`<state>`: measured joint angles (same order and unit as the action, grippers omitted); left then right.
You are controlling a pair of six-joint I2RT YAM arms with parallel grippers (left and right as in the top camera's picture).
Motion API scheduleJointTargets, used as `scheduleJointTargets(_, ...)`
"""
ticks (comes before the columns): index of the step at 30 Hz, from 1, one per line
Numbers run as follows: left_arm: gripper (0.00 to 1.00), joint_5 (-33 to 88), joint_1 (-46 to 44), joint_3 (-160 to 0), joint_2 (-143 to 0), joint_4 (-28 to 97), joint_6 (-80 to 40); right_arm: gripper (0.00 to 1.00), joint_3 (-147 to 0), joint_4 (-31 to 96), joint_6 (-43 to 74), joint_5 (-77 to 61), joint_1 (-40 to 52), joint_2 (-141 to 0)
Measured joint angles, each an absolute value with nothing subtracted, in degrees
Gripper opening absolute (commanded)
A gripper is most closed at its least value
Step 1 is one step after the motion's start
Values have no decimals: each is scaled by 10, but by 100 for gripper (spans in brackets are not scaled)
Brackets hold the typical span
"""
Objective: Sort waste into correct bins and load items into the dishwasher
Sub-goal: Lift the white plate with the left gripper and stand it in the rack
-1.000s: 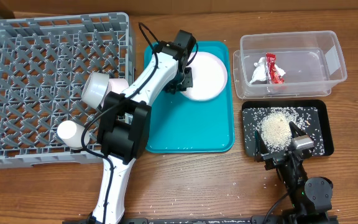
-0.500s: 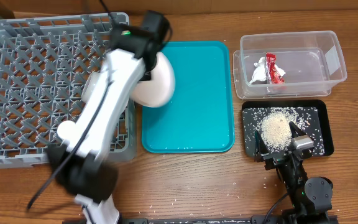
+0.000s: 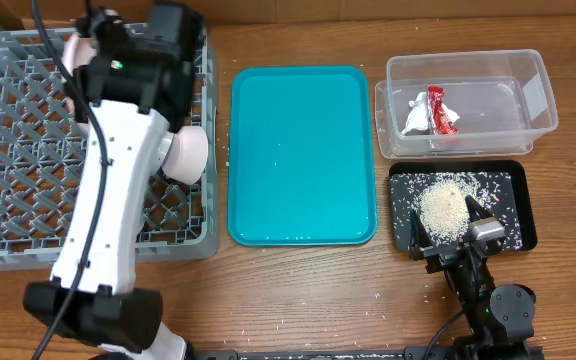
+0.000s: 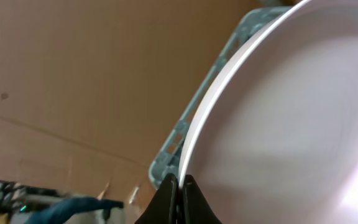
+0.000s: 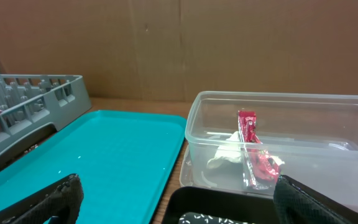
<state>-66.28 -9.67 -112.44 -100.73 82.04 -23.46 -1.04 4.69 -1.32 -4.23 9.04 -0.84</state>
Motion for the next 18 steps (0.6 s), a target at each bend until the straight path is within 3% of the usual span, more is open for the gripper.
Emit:
scheduleJointTargets(6,4,-662,-25,-1083,-1044,777,-218,100,-10,47,-13,-42,90,-8)
scheduleJointTargets(15,8,-655,-1,-1079,-1127,726,-172,100,-10,47,-13,-42,90,-8)
scheduleJointTargets(18,58,-653,-1,-1079,-1149,728,-164,100,-10,47,-13,-42,90,-8)
